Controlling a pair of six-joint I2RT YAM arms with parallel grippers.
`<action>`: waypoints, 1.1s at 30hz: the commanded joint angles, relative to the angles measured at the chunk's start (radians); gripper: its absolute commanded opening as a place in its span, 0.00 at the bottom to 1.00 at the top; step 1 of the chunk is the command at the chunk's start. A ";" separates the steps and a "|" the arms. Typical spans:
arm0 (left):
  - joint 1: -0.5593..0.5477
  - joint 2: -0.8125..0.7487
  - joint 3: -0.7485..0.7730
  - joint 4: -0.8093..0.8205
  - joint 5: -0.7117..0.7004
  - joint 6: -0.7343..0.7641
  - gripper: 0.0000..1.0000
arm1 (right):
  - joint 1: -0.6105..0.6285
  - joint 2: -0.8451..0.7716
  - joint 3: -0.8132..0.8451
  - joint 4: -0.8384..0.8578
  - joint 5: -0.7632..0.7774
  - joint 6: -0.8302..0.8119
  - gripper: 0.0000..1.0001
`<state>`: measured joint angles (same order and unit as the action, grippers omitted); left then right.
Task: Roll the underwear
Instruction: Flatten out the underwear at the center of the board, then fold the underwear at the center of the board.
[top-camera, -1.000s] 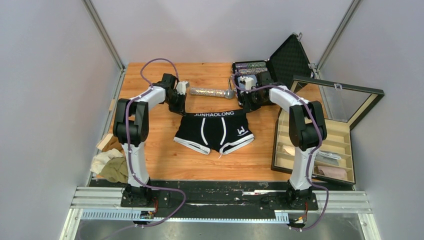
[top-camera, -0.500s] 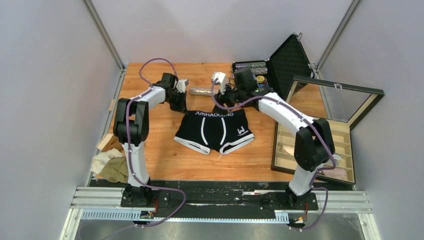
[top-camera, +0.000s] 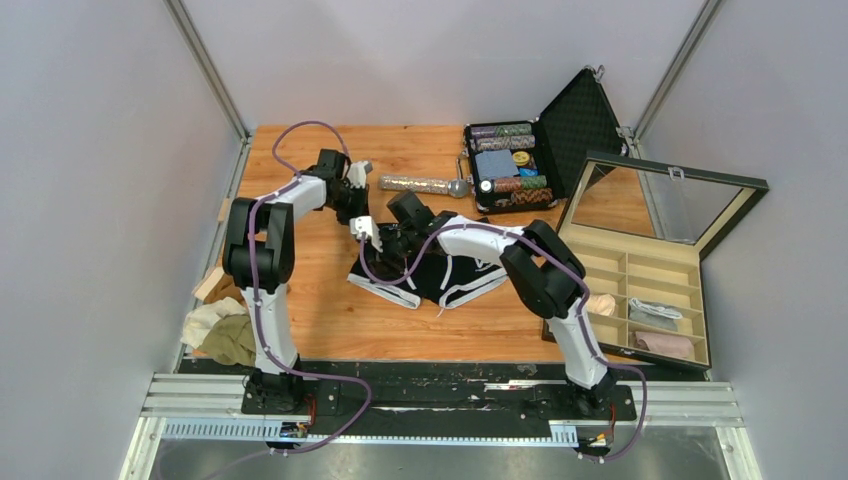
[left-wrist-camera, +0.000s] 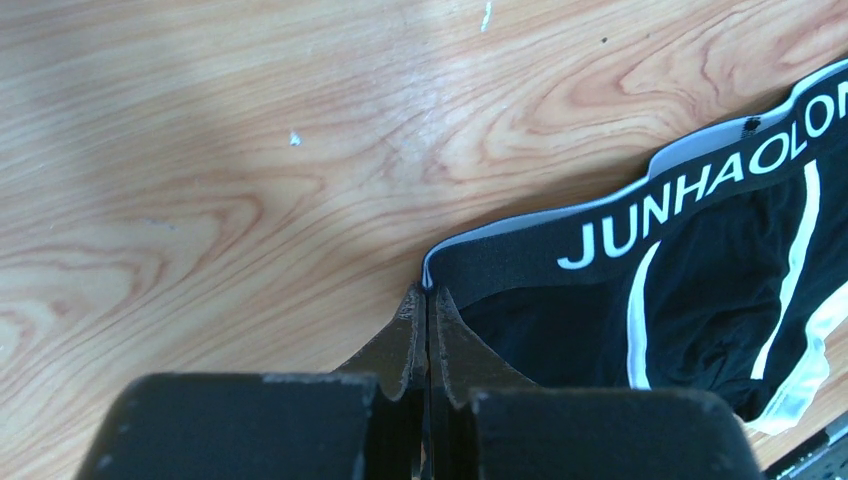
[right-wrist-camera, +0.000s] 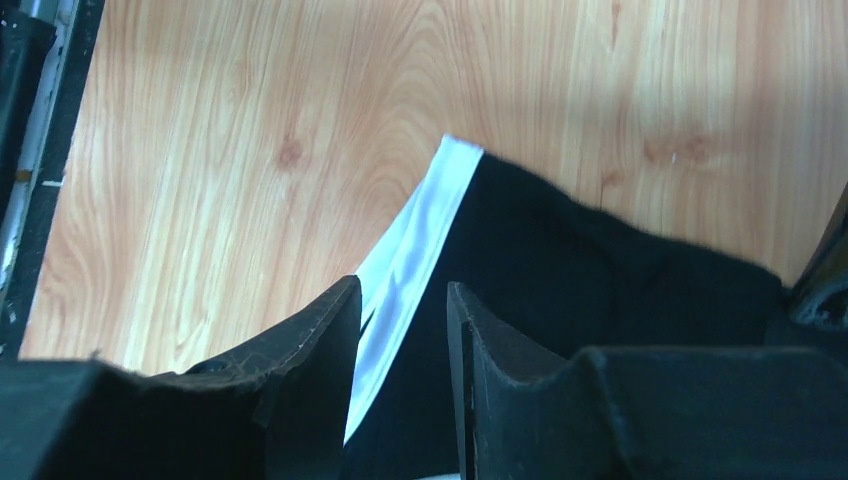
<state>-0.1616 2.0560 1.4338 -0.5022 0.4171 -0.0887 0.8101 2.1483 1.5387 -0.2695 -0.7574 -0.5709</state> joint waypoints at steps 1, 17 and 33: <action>0.020 -0.049 -0.035 0.010 -0.005 -0.018 0.00 | 0.032 0.042 0.096 0.132 -0.027 -0.035 0.38; 0.036 -0.081 -0.061 0.015 0.006 -0.031 0.00 | 0.119 0.169 0.188 0.165 0.039 -0.063 0.42; 0.037 -0.106 -0.074 0.012 -0.001 -0.029 0.00 | 0.144 0.213 0.171 0.146 0.183 -0.152 0.23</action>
<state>-0.1337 2.0064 1.3598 -0.4873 0.4240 -0.1108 0.9470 2.3421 1.6993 -0.1238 -0.6373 -0.6773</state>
